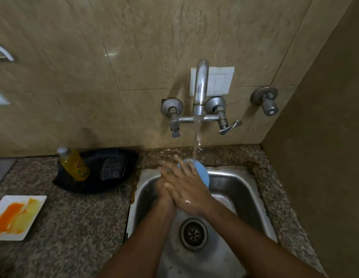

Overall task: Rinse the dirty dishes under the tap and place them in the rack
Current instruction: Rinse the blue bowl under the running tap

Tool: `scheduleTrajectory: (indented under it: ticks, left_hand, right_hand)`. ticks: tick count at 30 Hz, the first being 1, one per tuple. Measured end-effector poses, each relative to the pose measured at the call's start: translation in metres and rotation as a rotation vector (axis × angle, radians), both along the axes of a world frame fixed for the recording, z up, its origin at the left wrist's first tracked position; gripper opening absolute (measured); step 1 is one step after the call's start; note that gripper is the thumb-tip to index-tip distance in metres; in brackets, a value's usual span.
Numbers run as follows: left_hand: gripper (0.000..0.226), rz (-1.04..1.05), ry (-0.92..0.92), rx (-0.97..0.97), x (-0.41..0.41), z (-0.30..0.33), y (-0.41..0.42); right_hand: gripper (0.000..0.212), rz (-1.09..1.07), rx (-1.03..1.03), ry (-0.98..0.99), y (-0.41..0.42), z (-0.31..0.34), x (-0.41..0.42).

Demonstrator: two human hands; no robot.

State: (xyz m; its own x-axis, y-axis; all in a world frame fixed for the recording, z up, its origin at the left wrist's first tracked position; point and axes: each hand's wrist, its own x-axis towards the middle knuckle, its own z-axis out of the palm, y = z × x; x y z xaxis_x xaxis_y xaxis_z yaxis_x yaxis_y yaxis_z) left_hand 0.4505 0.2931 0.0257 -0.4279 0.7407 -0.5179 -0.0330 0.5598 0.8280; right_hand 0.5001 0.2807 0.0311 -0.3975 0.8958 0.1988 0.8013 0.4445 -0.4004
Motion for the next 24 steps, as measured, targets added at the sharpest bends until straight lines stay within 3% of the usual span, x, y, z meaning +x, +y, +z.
scheduleTrajectory:
  ticks: [1,2,3,4,7,9,10,12,14,18,24]
  left_hand:
    - [0.052,0.068,-0.106,0.082,-0.006,-0.009,0.0]
    - [0.046,0.025,-0.089,-0.039,-0.009,-0.017,-0.003]
    - [0.042,-0.011,-0.055,-0.066,-0.016,-0.018,-0.003]
    - [0.043,-0.006,-0.203,-0.056,-0.03,-0.019,0.003]
    - [0.043,-0.021,-0.153,-0.021,-0.031,-0.013,0.006]
    - [0.04,-0.073,-0.156,0.054,-0.03,0.009,-0.003]
    - [0.039,-0.074,-0.144,0.108,-0.033,0.013,-0.005]
    - [0.038,-0.033,-0.157,0.233,-0.046,0.015,-0.004]
    - [0.036,-0.028,-0.183,0.327,-0.051,0.016,-0.005]
    - [0.03,-0.079,-0.268,0.351,-0.051,0.022,-0.005]
    - [0.043,-0.028,-0.425,0.263,-0.06,0.023,-0.004]
  right_hand:
    - [0.052,0.09,-0.039,0.053,-0.005,-0.002,0.009]
    - [0.052,0.075,-0.053,0.095,-0.005,-0.003,0.016]
    - [0.051,-0.011,-0.08,0.133,-0.002,-0.005,0.019]
    - [0.049,-0.141,-0.136,0.191,0.009,-0.008,0.024]
    - [0.045,-0.589,-0.346,0.466,0.022,0.001,0.019]
    - [0.048,-0.789,-0.469,0.719,0.023,0.003,0.014]
    - [0.047,-0.84,-0.576,0.936,0.021,0.005,0.018]
    - [0.041,-0.833,-0.849,1.326,0.01,0.01,0.029]
    - [0.039,-0.751,-0.936,1.499,-0.009,0.009,0.036]
    - [0.031,-0.699,-0.923,1.721,-0.025,0.006,0.033]
    - [0.045,-0.627,-0.807,1.792,-0.012,0.016,0.042]
